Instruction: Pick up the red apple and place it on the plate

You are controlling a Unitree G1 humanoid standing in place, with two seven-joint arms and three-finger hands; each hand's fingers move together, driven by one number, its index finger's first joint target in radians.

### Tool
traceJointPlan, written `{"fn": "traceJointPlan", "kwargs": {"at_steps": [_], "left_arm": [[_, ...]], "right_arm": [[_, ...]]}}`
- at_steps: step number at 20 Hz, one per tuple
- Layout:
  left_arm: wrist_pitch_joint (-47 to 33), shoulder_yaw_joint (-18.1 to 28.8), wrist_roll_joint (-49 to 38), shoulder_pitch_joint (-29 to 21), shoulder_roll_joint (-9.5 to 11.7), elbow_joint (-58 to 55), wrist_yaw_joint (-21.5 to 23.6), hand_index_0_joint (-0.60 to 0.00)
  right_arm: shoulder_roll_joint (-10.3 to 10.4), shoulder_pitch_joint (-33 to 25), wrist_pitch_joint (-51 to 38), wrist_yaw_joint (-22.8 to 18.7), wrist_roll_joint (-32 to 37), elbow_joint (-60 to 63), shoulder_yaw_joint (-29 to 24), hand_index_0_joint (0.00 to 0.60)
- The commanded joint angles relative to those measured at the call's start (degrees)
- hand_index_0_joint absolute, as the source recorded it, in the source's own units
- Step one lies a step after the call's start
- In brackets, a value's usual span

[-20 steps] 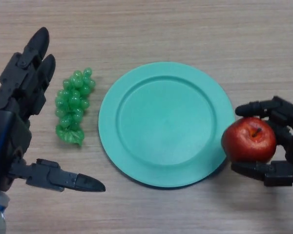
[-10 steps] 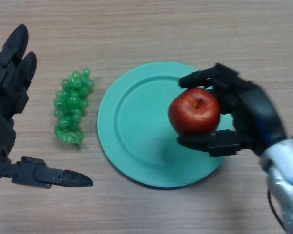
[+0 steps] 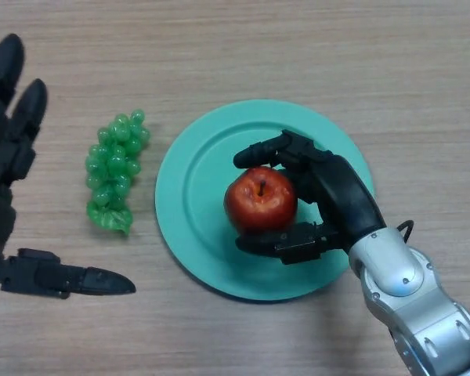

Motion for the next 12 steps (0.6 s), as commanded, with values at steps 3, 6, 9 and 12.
{"fn": "traceJointPlan", "kwargs": {"at_steps": [3,6,9,12], "left_arm": [[-5.8,2.3,1.8,-2.2,2.3,-3.3,0.9,0.000],[-4.3,0.6,3.5,-3.1,2.6,-4.4,1.2,0.000],[-2.8,-0.4,3.9,-3.5,2.7,-5.7,0.9,0.000],[-1.8,-1.0,3.7,-3.8,2.7,-6.9,0.3,0.000]], "right_arm": [[-0.1,-2.9,2.9,4.5,1.6,-15.1,-2.5,0.000],[-0.1,-4.8,7.1,5.6,4.2,-22.8,-6.8,0.000],[-0.1,-3.3,14.0,11.1,4.2,-34.5,-13.7,0.000],[-1.0,1.4,15.6,13.2,6.5,-42.3,-19.0,0.000]]}}
